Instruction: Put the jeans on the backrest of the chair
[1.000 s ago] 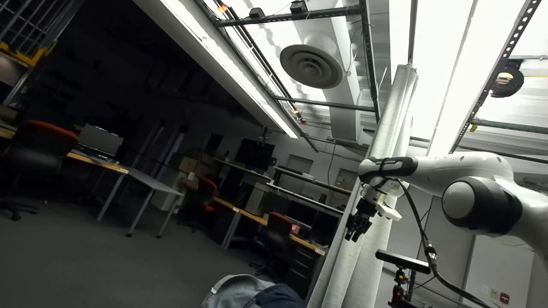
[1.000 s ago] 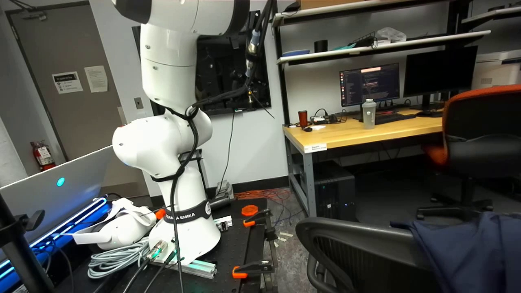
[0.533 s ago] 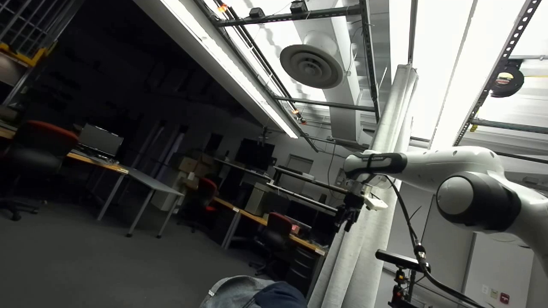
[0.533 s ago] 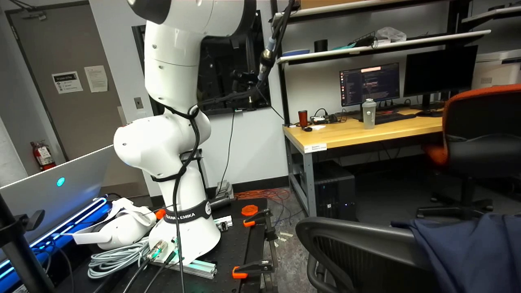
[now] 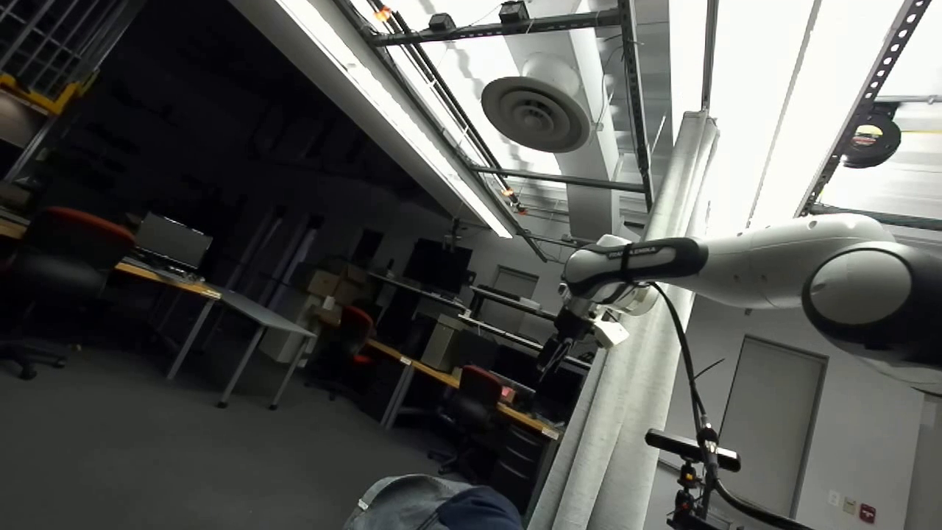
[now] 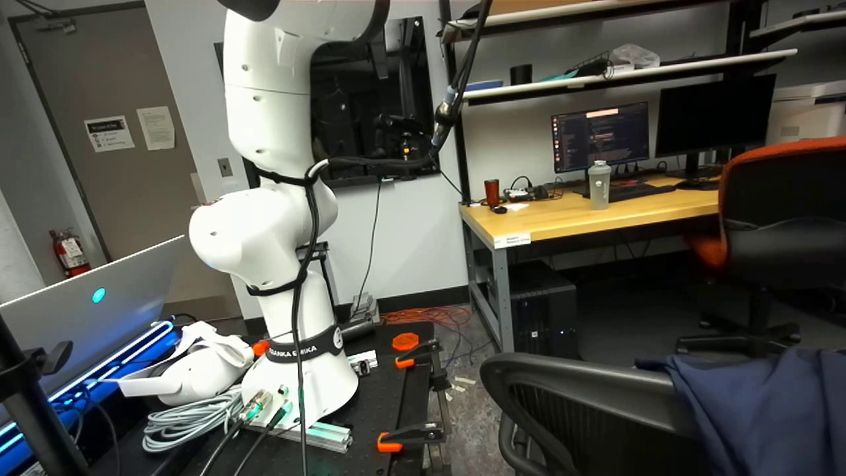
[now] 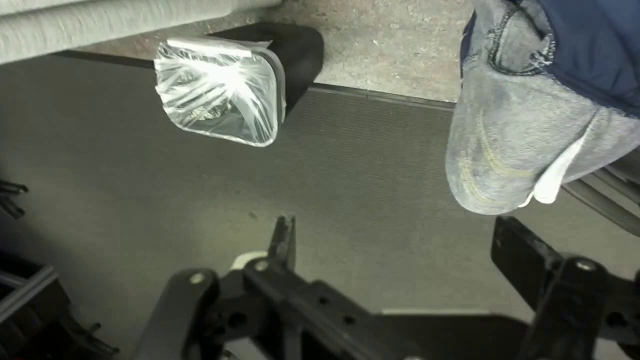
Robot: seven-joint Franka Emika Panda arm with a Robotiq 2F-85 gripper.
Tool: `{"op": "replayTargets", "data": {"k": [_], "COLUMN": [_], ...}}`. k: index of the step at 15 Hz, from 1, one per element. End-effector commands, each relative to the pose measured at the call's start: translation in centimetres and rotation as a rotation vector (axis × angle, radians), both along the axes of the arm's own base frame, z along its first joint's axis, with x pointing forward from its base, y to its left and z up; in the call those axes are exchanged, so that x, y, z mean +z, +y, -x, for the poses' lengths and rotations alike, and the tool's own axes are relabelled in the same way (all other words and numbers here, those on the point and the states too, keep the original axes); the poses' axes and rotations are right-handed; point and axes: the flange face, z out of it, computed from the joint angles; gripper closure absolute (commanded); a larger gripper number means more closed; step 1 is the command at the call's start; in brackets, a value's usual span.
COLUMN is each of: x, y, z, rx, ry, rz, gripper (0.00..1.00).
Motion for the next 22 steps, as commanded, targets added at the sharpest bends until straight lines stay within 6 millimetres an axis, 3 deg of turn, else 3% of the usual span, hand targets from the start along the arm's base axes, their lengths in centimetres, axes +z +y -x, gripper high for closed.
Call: {"op": "replayTargets", "data": {"k": [1, 6, 10, 13, 14, 15, 18, 22], "x": [-2.3, -7.2, -11.6, -13.5, -13.8, -13.9, -14.3, -14.1], "y": [5.8, 12.3, 16.3, 18.9, 19.5, 17.9, 19.1, 19.2], "z": [1.3, 3.4, 7.0, 9.8, 10.7, 7.9, 9.8, 10.2], "rx": [0.139, 0.202, 0.236, 0.263, 0.274, 0.260, 0.273, 0.273], "ry": [0.003, 0.020, 0.061, 0.035, 0.022, 0.066, 0.051, 0.046], "rz": [0.019, -0.067, -0.102, -0.110, -0.108, -0.110, -0.113, -0.113], "gripper": [0.00, 0.00, 0.00, 0.01, 0.01, 0.00, 0.00, 0.00]}}
